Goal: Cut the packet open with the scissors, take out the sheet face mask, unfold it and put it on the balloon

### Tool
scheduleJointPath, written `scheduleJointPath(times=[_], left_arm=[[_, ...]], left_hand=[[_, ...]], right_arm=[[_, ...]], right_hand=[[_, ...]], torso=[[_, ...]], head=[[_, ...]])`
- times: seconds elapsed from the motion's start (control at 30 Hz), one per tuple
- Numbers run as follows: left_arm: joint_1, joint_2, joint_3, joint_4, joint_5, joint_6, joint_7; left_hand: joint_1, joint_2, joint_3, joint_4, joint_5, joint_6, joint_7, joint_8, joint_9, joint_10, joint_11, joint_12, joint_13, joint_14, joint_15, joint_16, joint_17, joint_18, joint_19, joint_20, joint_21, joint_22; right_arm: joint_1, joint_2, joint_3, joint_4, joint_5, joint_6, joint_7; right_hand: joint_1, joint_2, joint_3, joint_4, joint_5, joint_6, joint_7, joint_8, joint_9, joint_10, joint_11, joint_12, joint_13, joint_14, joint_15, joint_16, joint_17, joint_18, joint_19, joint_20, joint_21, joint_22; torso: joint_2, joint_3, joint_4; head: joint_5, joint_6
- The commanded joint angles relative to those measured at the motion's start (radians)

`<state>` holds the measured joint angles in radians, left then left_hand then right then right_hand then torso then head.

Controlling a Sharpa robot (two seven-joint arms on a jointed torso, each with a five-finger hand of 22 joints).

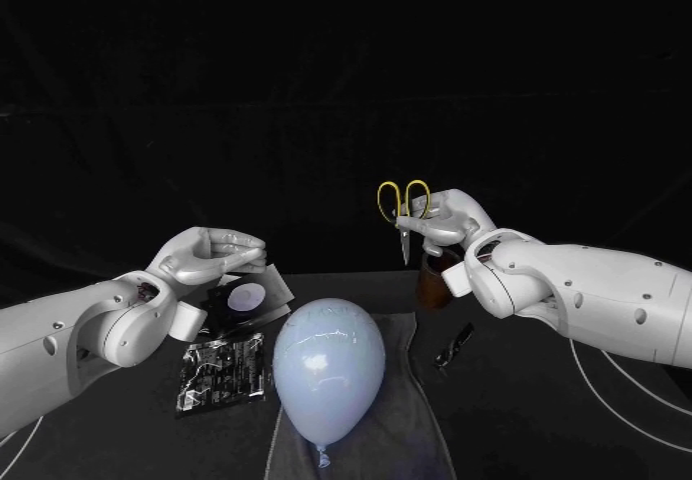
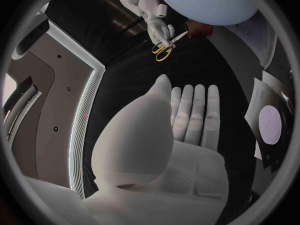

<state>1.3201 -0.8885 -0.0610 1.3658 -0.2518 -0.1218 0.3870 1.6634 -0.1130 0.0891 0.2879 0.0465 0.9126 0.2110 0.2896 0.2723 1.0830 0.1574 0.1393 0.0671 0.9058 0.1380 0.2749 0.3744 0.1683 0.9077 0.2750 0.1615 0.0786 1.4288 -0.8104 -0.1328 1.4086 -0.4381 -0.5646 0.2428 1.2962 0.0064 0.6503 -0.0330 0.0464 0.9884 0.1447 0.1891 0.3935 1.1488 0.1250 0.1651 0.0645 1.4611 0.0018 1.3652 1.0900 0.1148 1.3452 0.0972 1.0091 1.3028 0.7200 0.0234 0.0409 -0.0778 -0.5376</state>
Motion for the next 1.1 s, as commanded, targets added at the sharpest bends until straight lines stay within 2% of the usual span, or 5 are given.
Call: scheduleJointPath(times=[0.03, 0.37, 0.6, 0.77, 1.1], left_arm=[[0.001, 0.009, 0.001, -0.004, 0.014, -0.006, 0.021], [0.000, 0.027, 0.001, -0.010, 0.018, -0.007, 0.024], [0.000, 0.027, 0.001, -0.010, 0.018, -0.010, 0.025], [0.000, 0.028, 0.001, -0.012, 0.019, -0.010, 0.026], [0.000, 0.025, 0.001, -0.008, 0.019, -0.010, 0.026]], left_hand=[[-0.001, 0.005, 0.007, 0.001, 0.002, -0.004, 0.002, -0.004, -0.002, 0.001, 0.005, -0.003, -0.001, -0.003, -0.002, 0.005, 0.001, 0.016, -0.005, 0.000, -0.001, 0.000], [0.000, 0.005, 0.009, 0.001, 0.002, -0.004, 0.001, -0.005, -0.002, 0.001, 0.004, -0.004, -0.001, -0.002, -0.003, 0.007, 0.002, 0.016, -0.004, -0.001, 0.000, 0.000], [0.000, 0.005, 0.010, 0.000, 0.002, -0.004, 0.001, -0.005, -0.002, 0.001, 0.004, -0.005, -0.001, -0.001, -0.003, 0.008, 0.003, 0.016, -0.003, -0.001, 0.001, 0.000], [0.000, 0.005, 0.010, 0.000, 0.002, -0.004, 0.001, -0.005, -0.002, 0.001, 0.004, -0.005, -0.001, -0.001, -0.003, 0.008, 0.003, 0.016, -0.003, -0.001, 0.001, 0.000], [0.000, 0.005, 0.011, 0.000, 0.002, -0.004, 0.001, -0.005, -0.003, 0.001, 0.004, -0.005, -0.001, 0.000, -0.003, 0.008, 0.003, 0.016, -0.002, -0.001, 0.002, 0.000]], right_arm=[[0.011, -0.021, 0.002, 0.006, 0.145, 0.053, 0.049], [0.030, -0.081, 0.002, -0.014, 0.148, 0.065, 0.066], [0.036, -0.115, 0.002, -0.035, 0.118, 0.066, 0.075], [0.036, -0.122, 0.002, -0.044, 0.104, 0.068, 0.082], [0.016, -0.101, 0.000, -0.099, 0.072, 0.067, 0.098]], right_hand=[[0.003, 0.006, 0.018, 0.013, 0.002, 0.010, 0.007, 0.039, 0.051, 0.050, -0.044, -0.002, 0.001, 0.015, -0.002, 0.005, 0.001, -0.007, 0.007, 0.001, 0.003, 0.002], [0.001, 0.007, 0.024, 0.009, 0.002, 0.008, 0.008, 0.039, 0.053, 0.049, -0.043, -0.010, 0.000, 0.020, -0.002, 0.013, 0.015, -0.011, 0.018, 0.002, 0.027, 0.014], [0.001, 0.006, 0.026, 0.007, 0.002, 0.008, 0.008, 0.040, 0.054, 0.049, -0.043, -0.011, 0.000, 0.021, -0.002, 0.014, 0.016, -0.012, 0.020, 0.002, 0.031, 0.016], [0.000, 0.006, 0.026, 0.006, 0.002, 0.008, 0.007, 0.040, 0.054, 0.050, -0.043, -0.012, 0.000, 0.022, -0.002, 0.015, 0.018, -0.012, 0.021, 0.002, 0.033, 0.017], [0.000, 0.005, 0.028, 0.004, 0.002, 0.008, 0.007, 0.041, 0.055, 0.050, -0.043, -0.014, 0.000, 0.022, -0.002, 0.016, 0.018, -0.013, 0.023, 0.002, 0.037, 0.020]], torso=[[-0.002, 0.0000, -0.0018], [0.002, 0.0012, -0.0005], [0.001, 0.0003, -0.0004], [0.001, 0.0022, 0.0006], [0.003, 0.0013, 0.0005]], head=[[-0.012, 0.014], [-0.048, 0.028], [-0.066, 0.023], [-0.067, 0.027], [-0.060, 0.030]])
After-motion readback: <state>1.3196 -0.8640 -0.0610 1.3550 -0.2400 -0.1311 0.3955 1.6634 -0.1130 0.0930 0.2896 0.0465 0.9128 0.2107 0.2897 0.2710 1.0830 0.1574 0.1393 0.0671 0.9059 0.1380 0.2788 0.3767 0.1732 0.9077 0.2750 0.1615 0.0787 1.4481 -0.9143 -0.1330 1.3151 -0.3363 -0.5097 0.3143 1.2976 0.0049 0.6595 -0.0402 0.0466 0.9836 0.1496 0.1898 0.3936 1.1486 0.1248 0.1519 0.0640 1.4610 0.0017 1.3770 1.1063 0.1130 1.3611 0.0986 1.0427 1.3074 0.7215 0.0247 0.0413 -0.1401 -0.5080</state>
